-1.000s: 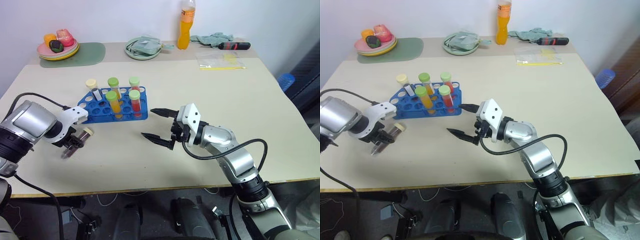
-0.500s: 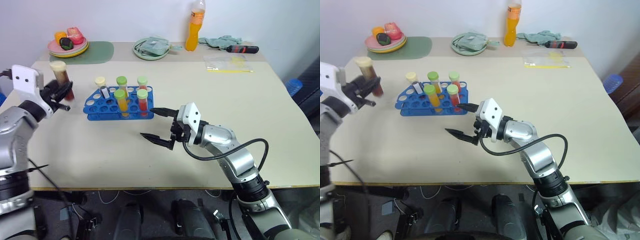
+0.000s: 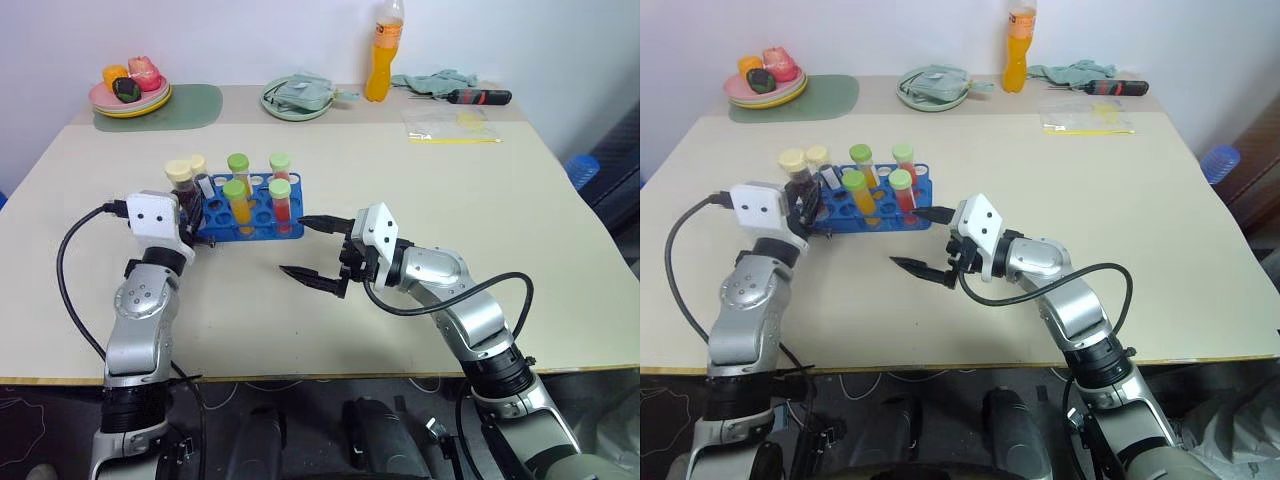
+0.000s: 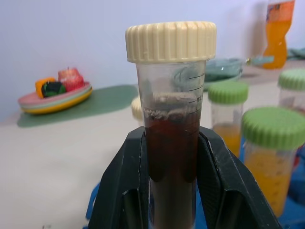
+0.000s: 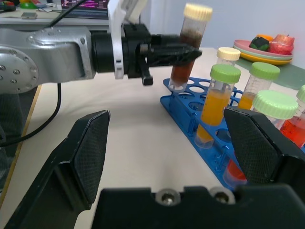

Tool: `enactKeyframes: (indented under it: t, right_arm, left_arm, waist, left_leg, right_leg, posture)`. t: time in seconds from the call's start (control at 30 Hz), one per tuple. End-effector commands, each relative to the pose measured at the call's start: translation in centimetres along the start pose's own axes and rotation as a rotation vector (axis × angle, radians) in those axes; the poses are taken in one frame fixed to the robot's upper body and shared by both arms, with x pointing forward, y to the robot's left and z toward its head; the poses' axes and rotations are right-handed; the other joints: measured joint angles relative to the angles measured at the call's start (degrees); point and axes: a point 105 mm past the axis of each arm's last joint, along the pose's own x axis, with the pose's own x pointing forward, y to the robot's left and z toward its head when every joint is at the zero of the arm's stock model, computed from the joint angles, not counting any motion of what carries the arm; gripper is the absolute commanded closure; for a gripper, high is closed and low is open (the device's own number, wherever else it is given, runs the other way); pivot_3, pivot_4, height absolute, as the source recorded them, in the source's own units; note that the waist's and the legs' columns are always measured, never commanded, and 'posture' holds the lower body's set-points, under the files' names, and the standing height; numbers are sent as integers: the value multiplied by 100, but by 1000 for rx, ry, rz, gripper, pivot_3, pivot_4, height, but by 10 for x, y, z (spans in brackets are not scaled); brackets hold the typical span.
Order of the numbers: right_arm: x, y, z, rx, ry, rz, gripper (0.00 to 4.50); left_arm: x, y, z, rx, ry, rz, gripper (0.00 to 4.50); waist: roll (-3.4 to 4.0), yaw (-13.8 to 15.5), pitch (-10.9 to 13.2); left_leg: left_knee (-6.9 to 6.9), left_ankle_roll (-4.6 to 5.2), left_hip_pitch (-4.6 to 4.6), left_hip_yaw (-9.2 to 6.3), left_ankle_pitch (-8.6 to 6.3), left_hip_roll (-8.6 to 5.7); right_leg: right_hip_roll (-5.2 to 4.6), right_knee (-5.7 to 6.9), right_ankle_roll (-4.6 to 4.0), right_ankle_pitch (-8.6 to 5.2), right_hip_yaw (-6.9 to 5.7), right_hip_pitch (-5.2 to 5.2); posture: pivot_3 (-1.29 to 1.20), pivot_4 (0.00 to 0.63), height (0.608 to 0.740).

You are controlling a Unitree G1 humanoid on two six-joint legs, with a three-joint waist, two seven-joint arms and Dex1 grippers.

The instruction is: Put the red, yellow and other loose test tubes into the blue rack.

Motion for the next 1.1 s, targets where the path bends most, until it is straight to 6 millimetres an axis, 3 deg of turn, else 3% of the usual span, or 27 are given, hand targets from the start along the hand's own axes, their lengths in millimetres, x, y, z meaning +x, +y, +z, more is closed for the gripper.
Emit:
enactKeyframes:
  t: [0.03,0.37,0.93,1.1]
  right_arm:
    - [0,2,11,-29,-37,-5,276]
    - [-1,2,9,-24,-31,-17,276]
    - [-1,3,9,-30,-31,-15,276]
    - [-1,3,9,-31,-33,-13,276]
  left_arm:
    - [4,3,11,21,-57,-11,3720]
    - [22,1,0,-7,-45,-19,3720]
    - [10,0,-10,-36,-21,-15,3720]
    - [9,5,-13,-59,-13,14,1459]
  waist:
    - [0,4,0]
    - [0,3,0]
    - [0,4,0]
    - [0,0,0]
  left_leg:
    - [0,0,1,-1,0,0]
    - [0,0,2,-2,0,0]
    - [-1,0,2,-2,0,0]
    - [-2,0,4,-3,0,1]
  right_leg:
    - [1,0,0,0,0,1]
    - [2,0,0,0,-1,2]
    - [2,-1,0,0,-1,4]
    - [3,-1,0,0,-1,5]
  posture:
    - [0,150,740]
    - [0,150,740]
    - [0,150,740]
    - [0,150,740]
